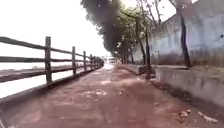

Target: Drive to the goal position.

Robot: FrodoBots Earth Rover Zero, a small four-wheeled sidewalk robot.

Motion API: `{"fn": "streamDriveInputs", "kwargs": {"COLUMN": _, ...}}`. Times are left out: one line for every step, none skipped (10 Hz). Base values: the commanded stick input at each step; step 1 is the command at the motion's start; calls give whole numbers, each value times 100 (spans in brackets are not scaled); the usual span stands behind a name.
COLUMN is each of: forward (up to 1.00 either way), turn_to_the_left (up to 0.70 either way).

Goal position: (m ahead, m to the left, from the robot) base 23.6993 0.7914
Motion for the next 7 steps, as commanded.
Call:
{"fn": "streamDriveInputs", "kwargs": {"forward": 100, "turn_to_the_left": 0}}
{"fn": "streamDriveInputs", "kwargs": {"forward": 100, "turn_to_the_left": 0}}
{"fn": "streamDriveInputs", "kwargs": {"forward": 100, "turn_to_the_left": 0}}
{"fn": "streamDriveInputs", "kwargs": {"forward": 100, "turn_to_the_left": 1}}
{"fn": "streamDriveInputs", "kwargs": {"forward": 100, "turn_to_the_left": 19}}
{"fn": "streamDriveInputs", "kwargs": {"forward": 100, "turn_to_the_left": 18}}
{"fn": "streamDriveInputs", "kwargs": {"forward": 100, "turn_to_the_left": 0}}
